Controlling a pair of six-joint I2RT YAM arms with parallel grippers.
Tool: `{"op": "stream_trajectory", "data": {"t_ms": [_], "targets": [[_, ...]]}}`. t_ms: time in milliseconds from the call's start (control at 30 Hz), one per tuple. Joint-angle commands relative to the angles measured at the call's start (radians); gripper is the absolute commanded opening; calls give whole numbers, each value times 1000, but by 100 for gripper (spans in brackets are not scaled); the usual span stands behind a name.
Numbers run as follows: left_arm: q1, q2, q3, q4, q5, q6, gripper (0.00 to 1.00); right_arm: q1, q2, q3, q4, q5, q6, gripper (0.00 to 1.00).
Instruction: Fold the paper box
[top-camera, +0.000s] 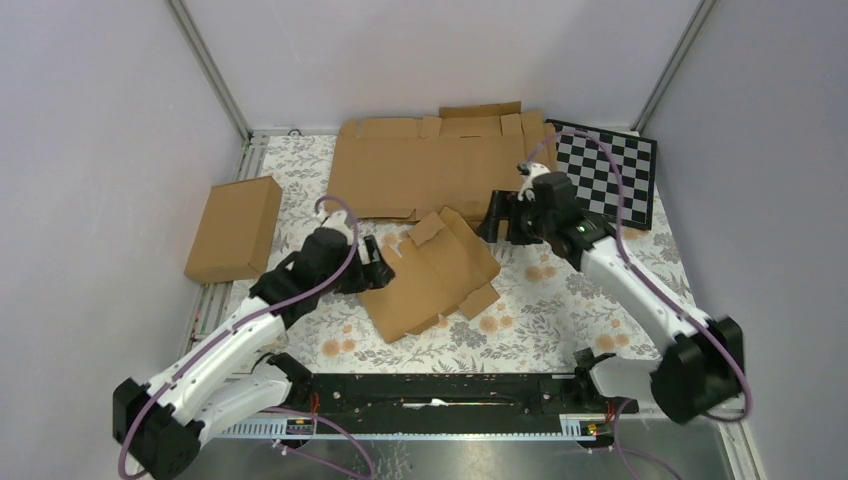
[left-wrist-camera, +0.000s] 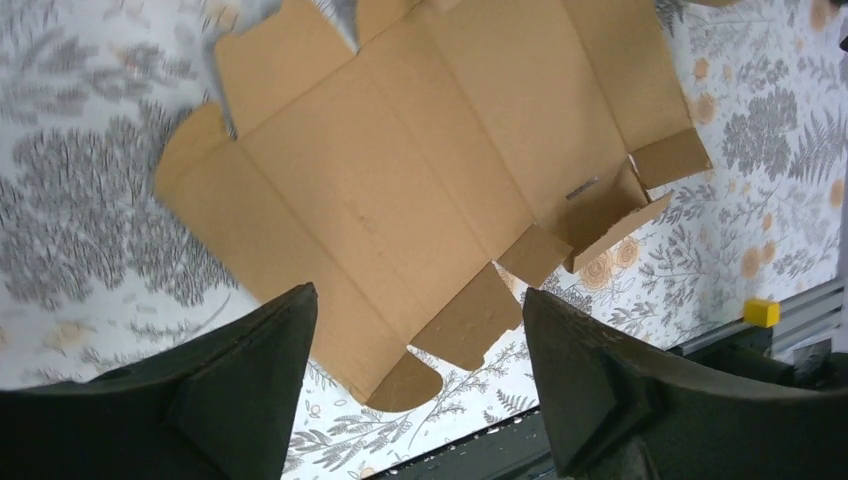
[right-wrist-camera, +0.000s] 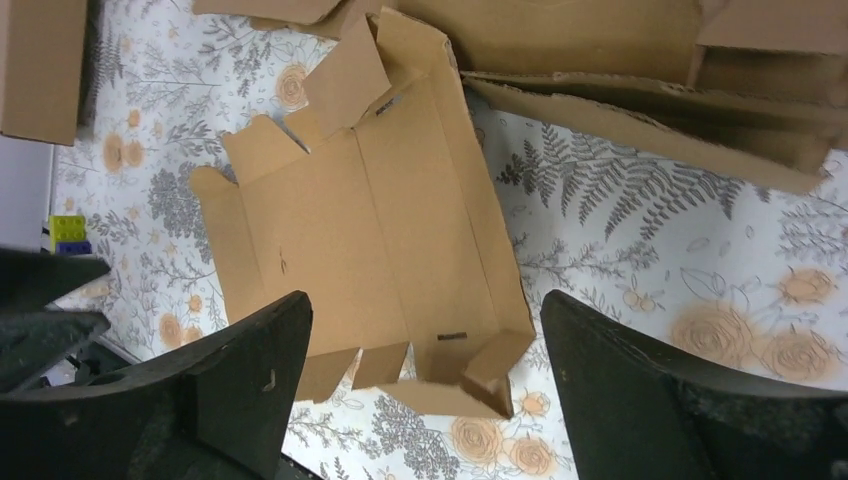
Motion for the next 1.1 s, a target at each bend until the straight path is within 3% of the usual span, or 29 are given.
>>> {"op": "stream_trajectory", "data": {"t_ms": [0, 167, 500, 600, 667, 767, 800, 833, 933, 1067], "targets": [[11, -96, -96, 53, -51, -239, 77, -5, 181, 118, -55, -43, -64, 88], [11, -119, -150, -33, -82, -329, 72, -5, 354, 195, -30, -47, -114, 77], [11, -118, -229, 47, -17, -317, 75, -2, 600, 307, -24, -154, -135, 63], [11, -116, -256, 97, 6, -308, 76, 4, 629, 311, -16, -171, -145, 52], [11, -115, -267, 118, 37, -308, 76, 9, 632, 310, -15, -173, -154, 32], [11, -116, -269, 126, 46, -298, 77, 12, 589, 289, -17, -151, -163, 4], [12, -120, -266, 122, 48, -290, 78, 12, 562, 275, -17, -136, -166, 0], [13, -123, -263, 119, 47, -281, 79, 12, 526, 258, -15, -122, -172, 0], [21, -150, -256, 134, 61, -229, 96, 12, 382, 197, 3, -88, -182, 0], [25, -255, -328, 320, 134, -172, 99, 12, 175, 87, 93, -104, -172, 0]]}}
